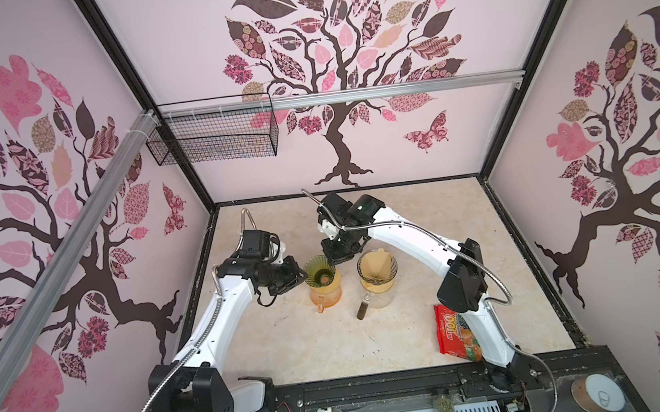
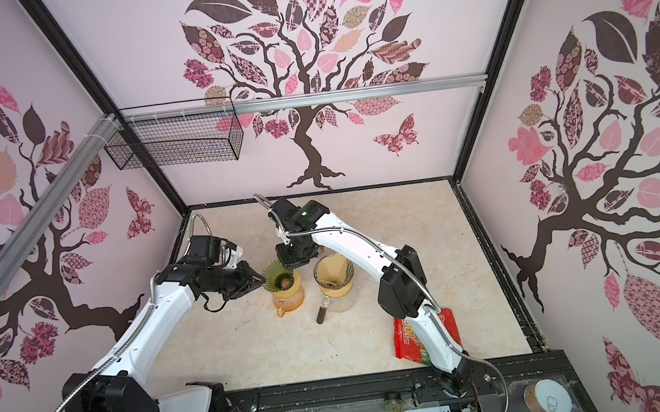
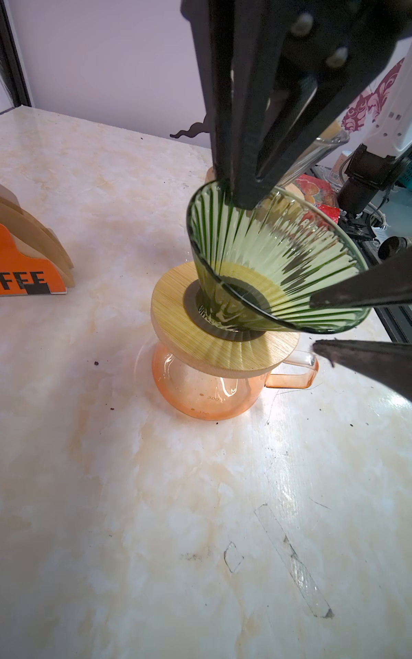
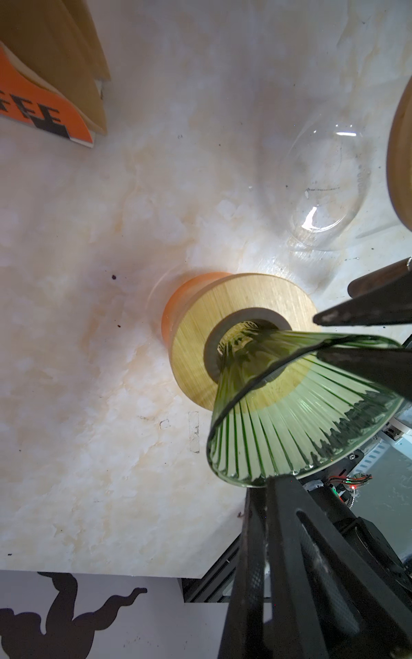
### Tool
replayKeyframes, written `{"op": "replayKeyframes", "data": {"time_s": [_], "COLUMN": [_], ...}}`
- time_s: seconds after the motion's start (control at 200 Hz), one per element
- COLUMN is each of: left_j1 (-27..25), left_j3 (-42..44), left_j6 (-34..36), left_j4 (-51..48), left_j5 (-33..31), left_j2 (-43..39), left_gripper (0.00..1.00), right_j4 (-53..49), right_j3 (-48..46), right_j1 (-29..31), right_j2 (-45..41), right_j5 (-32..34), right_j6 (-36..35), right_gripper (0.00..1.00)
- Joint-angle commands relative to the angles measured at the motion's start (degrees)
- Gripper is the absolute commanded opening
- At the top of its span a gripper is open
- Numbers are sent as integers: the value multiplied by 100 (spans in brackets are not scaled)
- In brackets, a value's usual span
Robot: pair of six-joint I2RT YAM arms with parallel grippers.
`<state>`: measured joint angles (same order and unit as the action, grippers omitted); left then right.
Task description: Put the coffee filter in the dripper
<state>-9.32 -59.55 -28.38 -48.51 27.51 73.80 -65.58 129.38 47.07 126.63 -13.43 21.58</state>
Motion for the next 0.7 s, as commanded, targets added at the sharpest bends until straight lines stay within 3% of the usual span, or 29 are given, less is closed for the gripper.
{"op": "replayKeyframes", "data": {"time_s": [0.0, 0.695], "left_j1": [-5, -9], "left_j3": [-266, -382], "left_j6": [105, 101], "left_j4": [89, 124], "left_j5": [44, 164], "left_j2": [52, 290], "left_gripper": [19, 8], "right_j4": [-170, -140], "right_j3": [254, 189], "right_j1": [-38, -83], "right_j2": [42, 170], "right_j5": [107, 218], "right_j6": [-102, -152], "right_gripper": [16, 6]}}
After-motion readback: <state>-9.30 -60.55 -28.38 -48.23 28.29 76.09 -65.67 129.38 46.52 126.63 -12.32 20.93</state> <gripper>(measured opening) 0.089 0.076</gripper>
